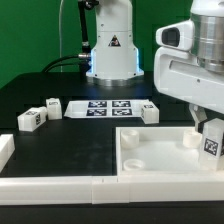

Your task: Assemble one leg

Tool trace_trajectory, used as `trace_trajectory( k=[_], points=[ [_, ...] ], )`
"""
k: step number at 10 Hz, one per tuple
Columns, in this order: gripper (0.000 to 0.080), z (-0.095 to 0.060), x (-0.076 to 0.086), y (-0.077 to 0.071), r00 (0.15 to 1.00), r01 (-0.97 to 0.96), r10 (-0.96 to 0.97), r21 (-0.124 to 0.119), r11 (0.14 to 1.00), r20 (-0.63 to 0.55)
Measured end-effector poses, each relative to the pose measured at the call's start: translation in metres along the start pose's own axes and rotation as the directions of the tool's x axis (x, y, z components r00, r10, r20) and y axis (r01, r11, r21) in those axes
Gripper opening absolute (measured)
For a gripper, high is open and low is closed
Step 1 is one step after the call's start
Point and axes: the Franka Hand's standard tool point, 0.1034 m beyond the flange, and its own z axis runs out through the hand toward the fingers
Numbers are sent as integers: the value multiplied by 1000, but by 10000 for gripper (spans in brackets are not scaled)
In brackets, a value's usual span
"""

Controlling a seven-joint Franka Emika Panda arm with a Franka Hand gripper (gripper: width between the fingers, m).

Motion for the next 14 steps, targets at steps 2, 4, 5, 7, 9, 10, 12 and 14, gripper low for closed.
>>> trace_trajectory(
  k=[2,4,5,7,9,10,12,14],
  points=[
    [292,-1,0,0,976,-219,219,0,976,-4],
    [292,-1,0,0,895,-447,447,-1,895,1],
    [292,-1,0,0,907,-422,422,-1,907,0],
    [389,0,0,0,927,-375,375,-2,927,1],
    [634,2,1,2,993,-118,118,3,993,-1],
    [634,3,-2,1,1000,-6,6,3,1000,-1],
    [645,4,-6,-1,967,255,-254,14,967,-29],
    [648,5,-10,-3,888,458,-456,8,889,-57]
  ],
)
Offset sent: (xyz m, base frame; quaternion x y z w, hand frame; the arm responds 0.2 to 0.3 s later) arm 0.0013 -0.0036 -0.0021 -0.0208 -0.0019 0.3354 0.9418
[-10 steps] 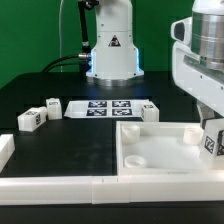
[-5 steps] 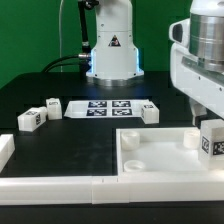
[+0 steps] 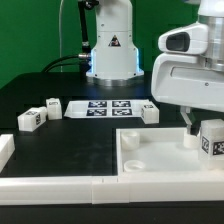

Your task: Assemble one leg

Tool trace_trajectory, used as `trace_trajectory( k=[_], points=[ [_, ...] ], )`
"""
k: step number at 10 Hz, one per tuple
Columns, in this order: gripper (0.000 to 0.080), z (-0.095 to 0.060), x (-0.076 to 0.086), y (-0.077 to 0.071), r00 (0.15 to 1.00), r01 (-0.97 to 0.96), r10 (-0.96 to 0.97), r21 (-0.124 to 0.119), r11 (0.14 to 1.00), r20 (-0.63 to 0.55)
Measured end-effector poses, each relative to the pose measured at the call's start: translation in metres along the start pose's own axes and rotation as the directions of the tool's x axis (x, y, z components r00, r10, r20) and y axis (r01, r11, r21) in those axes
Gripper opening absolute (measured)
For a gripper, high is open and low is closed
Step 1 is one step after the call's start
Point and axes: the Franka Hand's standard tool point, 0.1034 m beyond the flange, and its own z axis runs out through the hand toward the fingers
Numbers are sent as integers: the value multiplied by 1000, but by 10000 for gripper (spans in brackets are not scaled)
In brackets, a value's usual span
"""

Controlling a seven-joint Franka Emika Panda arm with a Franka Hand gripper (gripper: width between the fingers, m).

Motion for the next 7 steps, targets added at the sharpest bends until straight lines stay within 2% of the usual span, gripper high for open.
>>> trace_trajectory(
  k=[3,6,7],
  points=[
    [648,0,7,9,928,373,-373,-9,928,-1],
    [648,1,8,10,892,453,-453,-10,892,0],
    [619,1,8,10,892,453,-453,-10,892,0]
  ],
)
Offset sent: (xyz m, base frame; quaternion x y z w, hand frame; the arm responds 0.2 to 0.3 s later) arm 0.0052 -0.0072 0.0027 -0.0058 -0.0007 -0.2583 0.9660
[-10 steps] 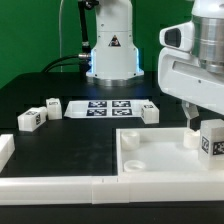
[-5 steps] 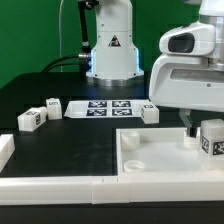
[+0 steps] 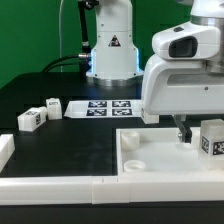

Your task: Assemble one leg

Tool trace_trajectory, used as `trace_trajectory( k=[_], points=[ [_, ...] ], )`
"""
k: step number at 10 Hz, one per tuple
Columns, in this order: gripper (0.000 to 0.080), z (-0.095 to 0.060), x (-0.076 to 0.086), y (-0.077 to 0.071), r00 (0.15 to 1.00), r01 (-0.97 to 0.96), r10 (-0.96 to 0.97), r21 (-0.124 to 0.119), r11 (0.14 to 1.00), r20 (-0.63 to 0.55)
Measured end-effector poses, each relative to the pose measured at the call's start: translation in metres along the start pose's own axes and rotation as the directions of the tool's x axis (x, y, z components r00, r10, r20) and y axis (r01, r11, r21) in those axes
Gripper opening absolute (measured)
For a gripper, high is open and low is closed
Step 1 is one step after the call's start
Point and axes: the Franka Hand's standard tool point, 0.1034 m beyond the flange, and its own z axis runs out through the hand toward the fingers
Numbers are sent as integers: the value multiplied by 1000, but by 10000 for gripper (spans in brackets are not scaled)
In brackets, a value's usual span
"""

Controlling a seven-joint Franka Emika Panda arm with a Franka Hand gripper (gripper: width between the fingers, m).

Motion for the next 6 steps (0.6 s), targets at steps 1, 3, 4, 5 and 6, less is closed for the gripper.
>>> trace_trajectory(
  k=[1,3,4,5,6],
  points=[
    [619,0,0,0,1000,0,0,0,1000,0],
    [428,0,0,0,999,-37,37,0,999,0],
    [289,0,0,0,996,-86,86,2,996,1],
    [290,0,0,0,985,-175,175,2,985,1],
    [290,0,0,-1,973,-232,232,2,973,1]
  ],
)
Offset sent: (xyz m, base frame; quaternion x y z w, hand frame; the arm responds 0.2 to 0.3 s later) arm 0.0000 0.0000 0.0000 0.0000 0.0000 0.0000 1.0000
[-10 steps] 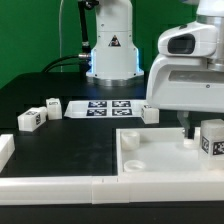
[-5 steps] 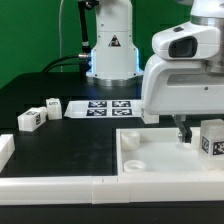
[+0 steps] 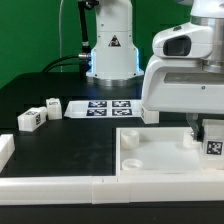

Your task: Assemble one leg

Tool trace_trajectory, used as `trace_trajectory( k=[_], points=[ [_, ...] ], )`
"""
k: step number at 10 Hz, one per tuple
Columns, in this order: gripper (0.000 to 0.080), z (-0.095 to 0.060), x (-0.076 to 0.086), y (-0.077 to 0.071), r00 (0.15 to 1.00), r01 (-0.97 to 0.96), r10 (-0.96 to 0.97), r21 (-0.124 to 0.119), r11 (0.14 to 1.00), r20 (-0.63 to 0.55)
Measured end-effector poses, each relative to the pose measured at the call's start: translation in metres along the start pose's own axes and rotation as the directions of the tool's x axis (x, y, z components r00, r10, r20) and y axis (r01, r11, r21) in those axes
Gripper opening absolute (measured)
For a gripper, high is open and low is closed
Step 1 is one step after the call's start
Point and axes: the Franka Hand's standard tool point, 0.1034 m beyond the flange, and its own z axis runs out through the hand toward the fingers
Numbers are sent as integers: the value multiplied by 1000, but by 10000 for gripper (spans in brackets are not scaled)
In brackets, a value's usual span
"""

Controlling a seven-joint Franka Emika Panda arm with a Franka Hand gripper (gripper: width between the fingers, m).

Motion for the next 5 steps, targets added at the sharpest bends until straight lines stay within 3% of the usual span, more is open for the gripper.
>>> trace_trajectory(
  k=[1,5],
  points=[
    [290,0,0,1,989,-149,149,0,989,0],
    [299,-2,2,23,853,-522,522,-55,851,-21]
  ],
)
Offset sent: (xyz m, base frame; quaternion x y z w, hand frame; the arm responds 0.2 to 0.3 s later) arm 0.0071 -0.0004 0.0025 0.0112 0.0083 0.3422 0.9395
